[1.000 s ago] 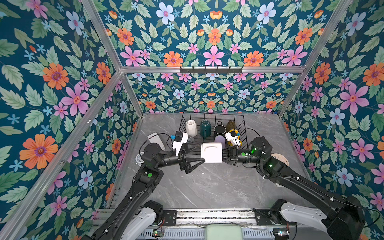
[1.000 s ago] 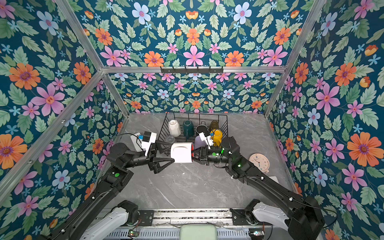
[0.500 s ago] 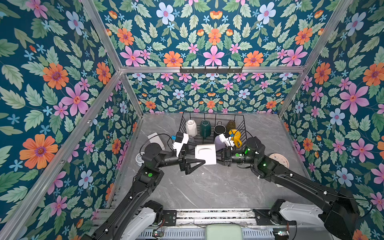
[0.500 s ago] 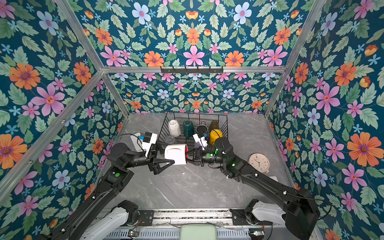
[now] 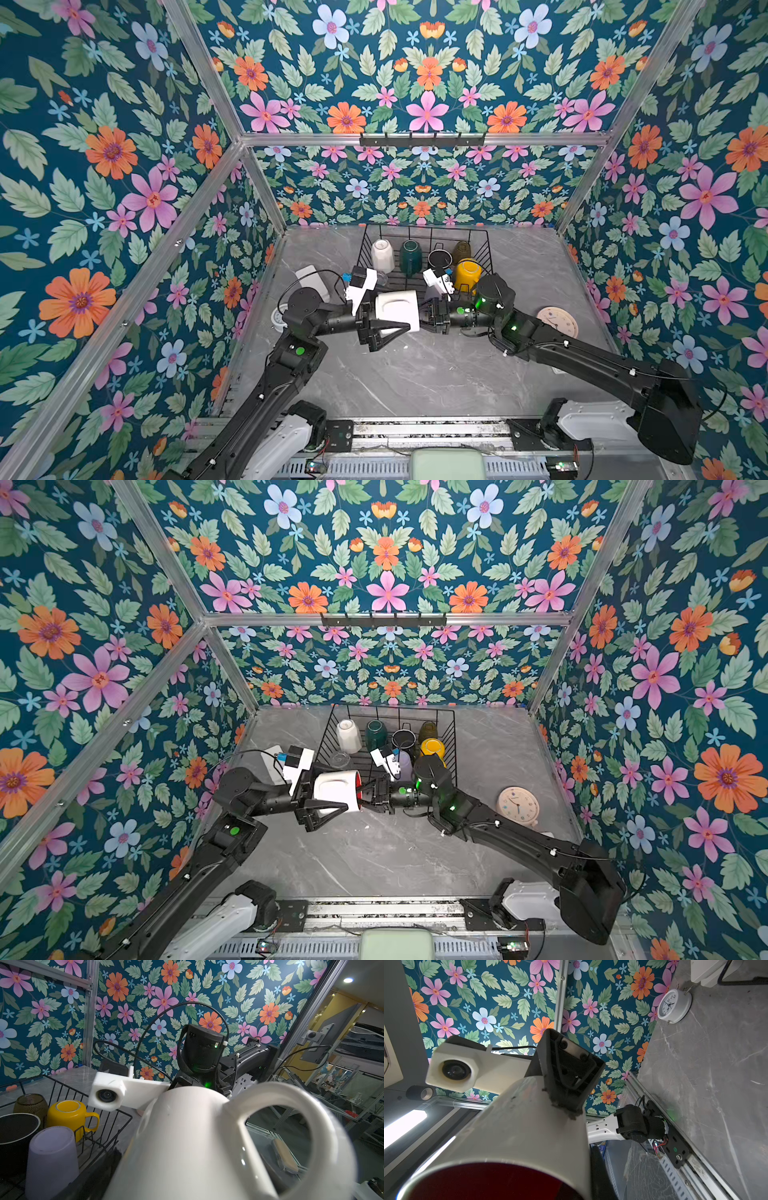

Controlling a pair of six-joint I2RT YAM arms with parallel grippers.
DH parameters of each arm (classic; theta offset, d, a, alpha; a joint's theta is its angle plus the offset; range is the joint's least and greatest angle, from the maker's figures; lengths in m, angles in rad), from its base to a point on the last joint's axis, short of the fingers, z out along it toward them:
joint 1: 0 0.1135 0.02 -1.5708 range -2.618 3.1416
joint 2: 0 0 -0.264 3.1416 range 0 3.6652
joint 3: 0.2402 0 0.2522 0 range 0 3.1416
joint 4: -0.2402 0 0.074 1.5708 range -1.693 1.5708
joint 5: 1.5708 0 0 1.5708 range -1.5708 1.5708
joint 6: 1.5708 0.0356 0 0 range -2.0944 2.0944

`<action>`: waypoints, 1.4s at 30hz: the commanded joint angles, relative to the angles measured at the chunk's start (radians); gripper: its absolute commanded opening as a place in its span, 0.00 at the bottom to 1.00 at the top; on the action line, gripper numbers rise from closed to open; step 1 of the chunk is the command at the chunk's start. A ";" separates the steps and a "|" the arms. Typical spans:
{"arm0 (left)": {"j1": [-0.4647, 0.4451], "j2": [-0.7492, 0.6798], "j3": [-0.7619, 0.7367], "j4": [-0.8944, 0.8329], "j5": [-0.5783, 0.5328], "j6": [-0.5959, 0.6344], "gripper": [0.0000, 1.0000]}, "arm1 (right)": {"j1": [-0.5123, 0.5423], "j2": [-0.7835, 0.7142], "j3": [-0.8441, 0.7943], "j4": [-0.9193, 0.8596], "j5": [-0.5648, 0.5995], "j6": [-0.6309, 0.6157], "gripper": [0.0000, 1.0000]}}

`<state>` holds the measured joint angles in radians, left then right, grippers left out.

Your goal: Load the cups into the dish rack

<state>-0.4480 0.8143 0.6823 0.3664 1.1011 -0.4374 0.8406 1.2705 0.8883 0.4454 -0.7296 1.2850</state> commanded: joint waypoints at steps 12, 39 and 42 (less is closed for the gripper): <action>0.002 0.033 -0.001 0.017 -0.023 -0.002 0.82 | 0.019 0.011 0.017 0.157 -0.047 0.035 0.00; 0.002 0.042 -0.006 0.011 0.011 0.028 0.92 | 0.024 0.022 0.046 0.189 -0.068 0.066 0.00; 0.002 0.048 0.002 0.005 -0.002 0.027 0.82 | 0.026 0.021 0.043 0.192 -0.071 0.067 0.00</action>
<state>-0.4484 0.8528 0.6815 0.4137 1.1534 -0.4366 0.8581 1.3003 0.9173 0.4740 -0.7261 1.3449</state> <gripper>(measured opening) 0.846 0.091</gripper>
